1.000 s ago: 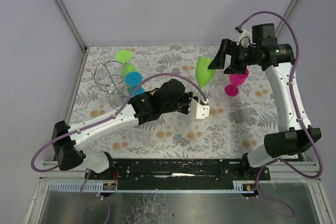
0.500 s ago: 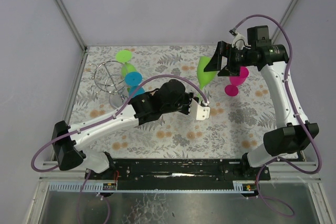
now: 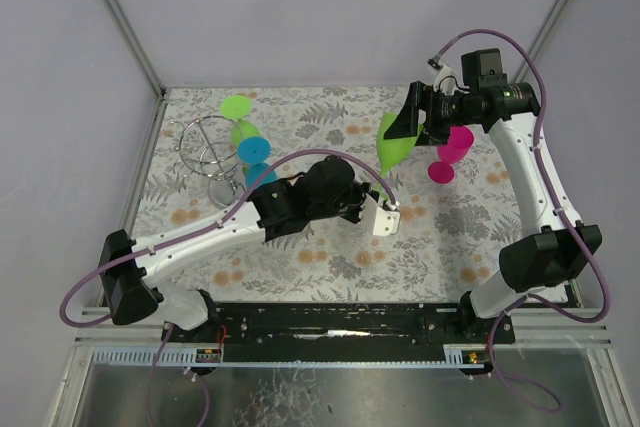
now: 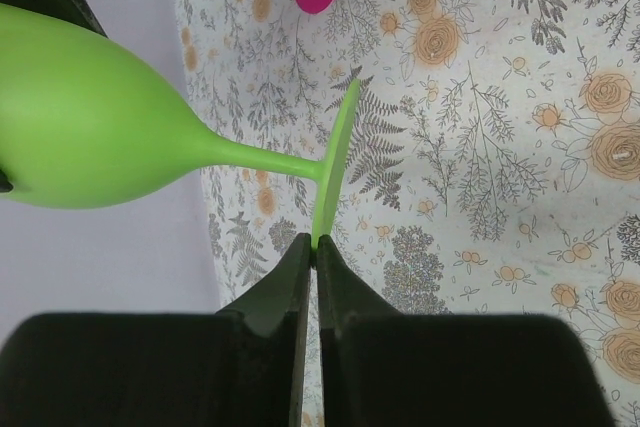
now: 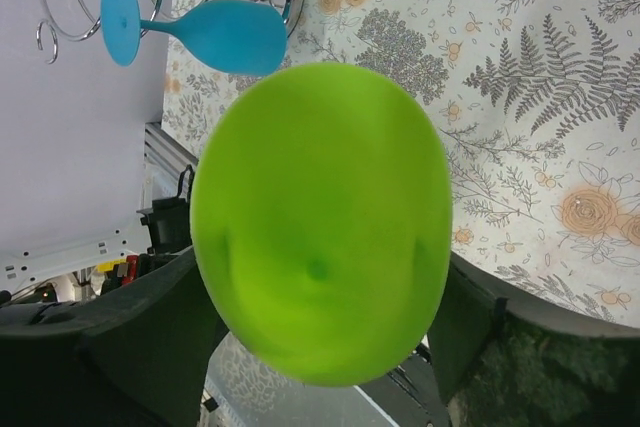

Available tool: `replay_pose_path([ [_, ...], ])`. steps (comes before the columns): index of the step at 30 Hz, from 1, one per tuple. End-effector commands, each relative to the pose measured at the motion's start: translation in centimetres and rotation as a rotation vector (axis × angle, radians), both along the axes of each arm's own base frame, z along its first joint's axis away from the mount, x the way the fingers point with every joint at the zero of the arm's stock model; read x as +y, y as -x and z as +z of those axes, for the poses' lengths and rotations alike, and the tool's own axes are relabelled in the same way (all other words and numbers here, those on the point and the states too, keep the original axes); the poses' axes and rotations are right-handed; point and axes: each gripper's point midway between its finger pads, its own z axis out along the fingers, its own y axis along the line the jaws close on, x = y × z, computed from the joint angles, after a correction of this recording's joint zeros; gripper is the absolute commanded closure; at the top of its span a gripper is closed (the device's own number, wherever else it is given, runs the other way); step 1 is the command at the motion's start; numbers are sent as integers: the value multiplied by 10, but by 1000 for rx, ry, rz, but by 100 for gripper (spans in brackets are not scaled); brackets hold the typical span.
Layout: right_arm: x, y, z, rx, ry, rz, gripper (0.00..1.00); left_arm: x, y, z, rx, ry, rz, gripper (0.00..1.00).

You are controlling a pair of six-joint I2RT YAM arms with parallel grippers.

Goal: Take the wine glass off the wine glass rack

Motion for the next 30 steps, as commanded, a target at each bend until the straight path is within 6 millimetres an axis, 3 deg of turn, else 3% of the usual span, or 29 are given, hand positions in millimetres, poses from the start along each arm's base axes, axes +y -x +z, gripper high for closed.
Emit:
replay_pose_path([
  [1,7,9,3,15,-21,44,31,-5,-3,14,-52,39,0,100],
  [5,0,4,-4,18,33,7,38,-4,-8,16,-51,50,36,100],
  [6,-4,1,-4,5,57,-13,38,-3,-9,18,-46,61,57,95],
  [13,-41,-37,14,-216,243,-190,38,7,-28,34,108,213,280,36],
  [15,-51,-49,20,-290,284,-243,38,16,-39,41,186,275,368,27],
  [20,-64,-79,24,-474,358,-348,38,43,-68,75,457,460,556,17],
  [26,-55,-106,-5,-599,404,-410,37,72,-82,108,819,658,627,0],
  [30,-51,-117,-24,-663,415,-465,37,90,-84,129,1010,787,634,0],
])
